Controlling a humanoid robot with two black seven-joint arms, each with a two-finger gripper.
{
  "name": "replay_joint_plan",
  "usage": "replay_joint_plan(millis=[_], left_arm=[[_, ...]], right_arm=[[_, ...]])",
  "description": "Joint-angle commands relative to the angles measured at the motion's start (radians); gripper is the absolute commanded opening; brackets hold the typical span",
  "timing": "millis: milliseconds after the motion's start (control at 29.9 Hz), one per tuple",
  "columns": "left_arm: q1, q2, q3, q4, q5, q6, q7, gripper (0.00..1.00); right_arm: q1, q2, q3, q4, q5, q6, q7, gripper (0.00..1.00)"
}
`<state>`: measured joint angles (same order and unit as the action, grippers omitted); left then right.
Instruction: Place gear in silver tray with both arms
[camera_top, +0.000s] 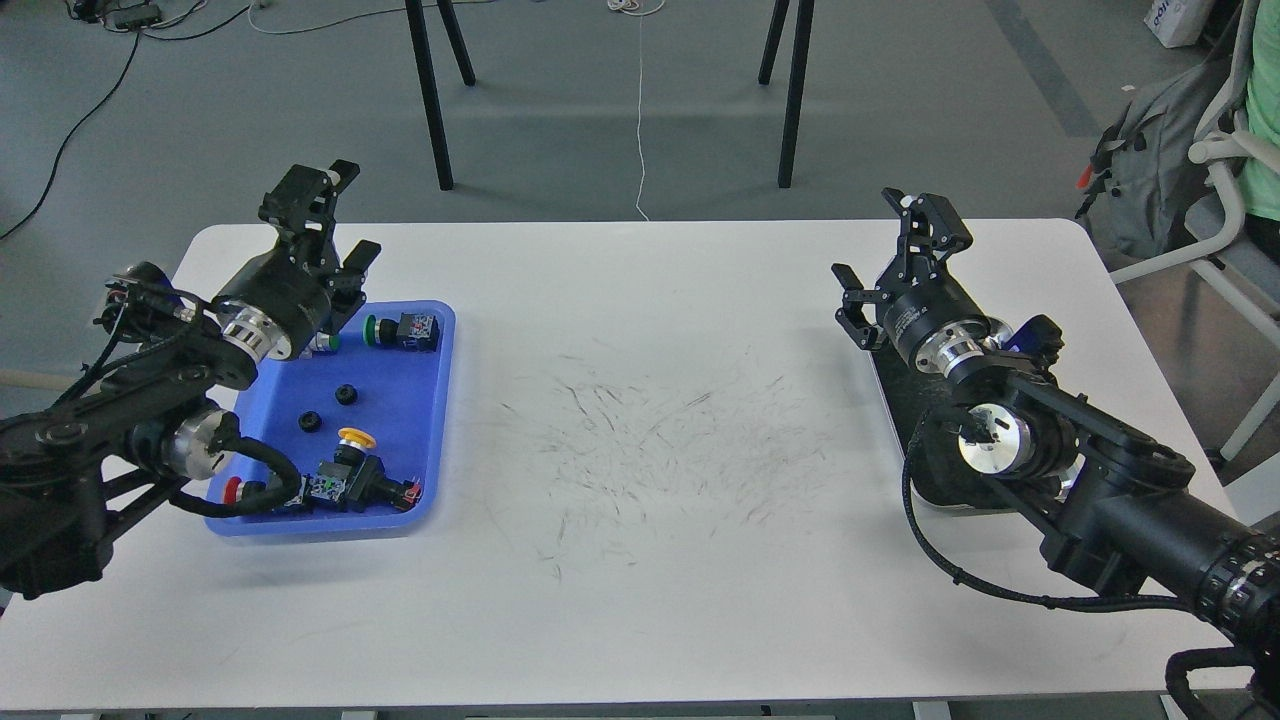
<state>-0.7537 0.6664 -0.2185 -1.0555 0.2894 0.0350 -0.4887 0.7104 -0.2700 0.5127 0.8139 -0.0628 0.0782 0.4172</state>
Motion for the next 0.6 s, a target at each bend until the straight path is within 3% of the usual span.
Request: replay_joint_plan(millis=[0,167,334,569], left_arm=[[-0.022,0.082,0.077,-0.067,0.071,0.003,0.0,1.0],[-0.029,0.237,0.09,-0.161,0.157,-0.027,0.0,1.0],[-0.03,0.282,0.11,-0.175,0.212,-0.032,0.0,1.0],[-0.075,0.348,0.093,-0.204,0.318,-0.157,0.0,1.0]], right_arm=[[0.0,0.0,0.0,0.001,0.0,0.0,0.0,1.0],[0.0,0.0,0.0,0.001,0.0,-0.005,0.0,1.0],[-0.002,0.0,-0.005,0.001,-0.002,-0.005,-0.002,1.0],[-0.019,0.0,-0.005,0.005,-0.002,-0.005,-0.002,1.0]])
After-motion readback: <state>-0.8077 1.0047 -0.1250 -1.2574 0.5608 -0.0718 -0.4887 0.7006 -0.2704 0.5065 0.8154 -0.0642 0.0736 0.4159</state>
